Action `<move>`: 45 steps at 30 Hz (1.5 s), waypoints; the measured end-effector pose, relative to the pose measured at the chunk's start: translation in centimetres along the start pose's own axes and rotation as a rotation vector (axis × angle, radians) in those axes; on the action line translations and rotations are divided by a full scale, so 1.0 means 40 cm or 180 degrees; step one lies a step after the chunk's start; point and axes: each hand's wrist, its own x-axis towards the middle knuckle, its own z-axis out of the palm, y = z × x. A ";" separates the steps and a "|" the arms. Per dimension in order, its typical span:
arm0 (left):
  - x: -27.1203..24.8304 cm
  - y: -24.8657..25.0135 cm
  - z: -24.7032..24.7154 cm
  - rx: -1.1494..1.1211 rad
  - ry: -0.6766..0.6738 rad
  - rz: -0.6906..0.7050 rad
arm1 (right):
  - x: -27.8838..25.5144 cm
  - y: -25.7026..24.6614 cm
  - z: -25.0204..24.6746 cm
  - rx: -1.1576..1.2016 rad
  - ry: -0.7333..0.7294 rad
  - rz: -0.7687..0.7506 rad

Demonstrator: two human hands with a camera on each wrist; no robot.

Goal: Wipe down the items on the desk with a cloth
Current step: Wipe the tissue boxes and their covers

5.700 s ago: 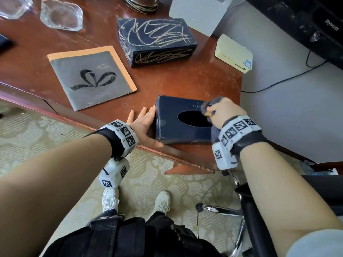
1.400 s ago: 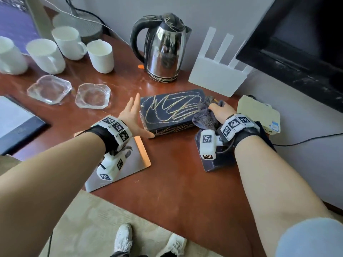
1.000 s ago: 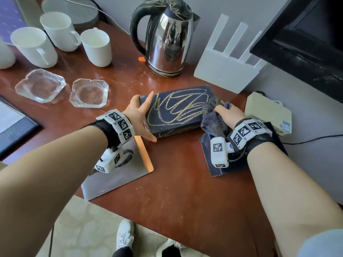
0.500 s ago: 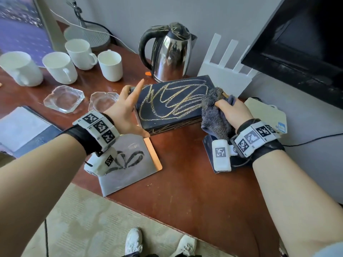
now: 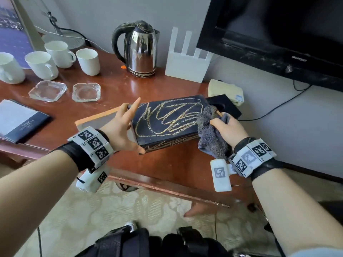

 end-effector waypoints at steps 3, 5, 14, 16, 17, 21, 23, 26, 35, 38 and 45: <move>-0.034 0.060 0.082 -0.0028 -0.0111 -0.0008 | -0.062 0.099 -0.048 -0.0106 -0.0040 0.0163; -0.050 0.096 0.135 -0.0058 -0.0210 -0.0044 | -0.094 0.162 -0.083 -0.0147 -0.0063 0.0264; -0.036 0.121 0.331 0.0179 -0.0693 -0.0136 | -0.148 0.358 -0.128 -0.0244 -0.0142 0.0710; -0.026 0.113 0.336 0.0407 -0.0750 -0.0185 | -0.149 0.362 -0.124 -0.0251 -0.0147 0.0699; -0.021 0.113 0.333 0.0557 -0.0808 -0.0268 | -0.150 0.362 -0.126 -0.0283 -0.0164 0.0689; -0.014 0.117 0.318 0.0977 -0.0935 -0.0427 | -0.142 0.366 -0.190 -0.0776 -0.0039 0.0509; -0.018 0.123 0.314 0.0958 -0.0911 -0.0433 | -0.128 0.356 -0.244 -0.1228 0.0178 0.0295; -0.015 0.146 0.318 0.0840 -0.0887 -0.0509 | -0.088 0.340 -0.259 -0.2071 0.0139 -0.0203; -0.010 0.165 0.354 0.1282 -0.1074 -0.0717 | -0.090 0.363 -0.133 -0.2824 -0.0761 -0.0732; -0.007 0.172 0.355 0.1322 -0.1090 -0.0743 | -0.100 0.350 -0.150 -0.3174 -0.1405 -0.1282; -0.007 0.171 0.355 0.1273 -0.1091 -0.0770 | -0.027 0.314 -0.149 -0.2629 -0.0310 -0.0503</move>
